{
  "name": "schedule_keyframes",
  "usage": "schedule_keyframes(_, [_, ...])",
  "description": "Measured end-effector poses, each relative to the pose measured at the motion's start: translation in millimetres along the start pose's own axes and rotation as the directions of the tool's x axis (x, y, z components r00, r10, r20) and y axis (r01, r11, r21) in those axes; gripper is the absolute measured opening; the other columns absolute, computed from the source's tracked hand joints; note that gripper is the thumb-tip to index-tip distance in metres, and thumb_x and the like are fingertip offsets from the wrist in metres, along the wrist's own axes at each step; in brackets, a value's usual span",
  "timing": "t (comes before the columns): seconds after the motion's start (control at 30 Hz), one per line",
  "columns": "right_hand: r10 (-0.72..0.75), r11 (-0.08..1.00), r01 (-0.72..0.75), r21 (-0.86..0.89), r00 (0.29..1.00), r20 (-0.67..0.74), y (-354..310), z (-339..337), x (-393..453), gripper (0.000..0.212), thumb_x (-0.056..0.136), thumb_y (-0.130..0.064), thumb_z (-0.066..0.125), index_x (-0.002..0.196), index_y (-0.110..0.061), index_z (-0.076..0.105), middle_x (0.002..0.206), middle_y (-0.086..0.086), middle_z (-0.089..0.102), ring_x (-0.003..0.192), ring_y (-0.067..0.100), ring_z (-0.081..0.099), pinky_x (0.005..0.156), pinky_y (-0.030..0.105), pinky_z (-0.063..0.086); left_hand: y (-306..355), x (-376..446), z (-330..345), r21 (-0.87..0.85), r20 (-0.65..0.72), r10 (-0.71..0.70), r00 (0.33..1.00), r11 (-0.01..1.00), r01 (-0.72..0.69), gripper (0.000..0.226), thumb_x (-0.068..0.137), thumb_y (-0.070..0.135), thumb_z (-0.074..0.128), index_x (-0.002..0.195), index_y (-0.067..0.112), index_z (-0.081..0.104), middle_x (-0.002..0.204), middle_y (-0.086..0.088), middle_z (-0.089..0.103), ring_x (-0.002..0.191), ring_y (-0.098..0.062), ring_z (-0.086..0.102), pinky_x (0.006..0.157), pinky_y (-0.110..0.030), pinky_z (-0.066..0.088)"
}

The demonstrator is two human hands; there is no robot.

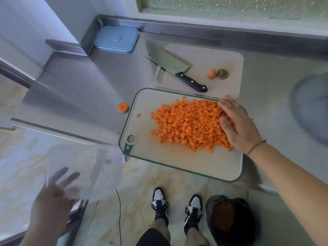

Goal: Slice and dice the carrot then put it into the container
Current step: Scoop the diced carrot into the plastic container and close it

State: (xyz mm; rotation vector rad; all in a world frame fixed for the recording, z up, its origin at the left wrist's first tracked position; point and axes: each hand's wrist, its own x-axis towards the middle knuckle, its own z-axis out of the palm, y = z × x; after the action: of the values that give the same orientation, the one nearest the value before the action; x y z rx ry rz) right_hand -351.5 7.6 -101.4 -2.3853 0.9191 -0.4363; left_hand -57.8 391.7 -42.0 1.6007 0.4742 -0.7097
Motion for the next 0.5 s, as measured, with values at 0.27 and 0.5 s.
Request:
schedule_keyframes(0.27, [-0.108, 0.993, 0.108, 0.055, 0.994, 0.004, 14, 2, 8, 0.074, 0.096, -0.064, 0.023, 0.142, -0.011, 0.047, 0.147, 0.006, 0.047, 0.143, 0.020, 0.033, 0.117, 0.045, 0.028, -130, -48, 35, 0.487, 0.197, -0.378, 0.905, 0.839, 0.244, 0.055, 0.089, -0.011, 0.032, 0.127, 0.016, 0.062, 0.118, -0.017, 0.056, 0.079, -0.033, 0.051, 0.054, -0.038, 0.048])
schedule_keyframes(0.5, [-0.148, 0.985, 0.149, 0.082, 0.989, -0.014, 9, -1, 6, 0.076, 0.095, -0.066, 0.024, 0.135, -0.009, 0.054, 0.140, 0.007, 0.054, 0.135, 0.019, 0.042, 0.114, 0.032, 0.029, -168, -79, 106, 0.466, 0.333, -0.472, 0.816, 0.835, 0.293, 0.053, 0.093, -0.015, 0.035, 0.128, 0.018, 0.056, 0.113, -0.012, 0.059, 0.068, -0.027, 0.057, 0.054, -0.035, 0.054])
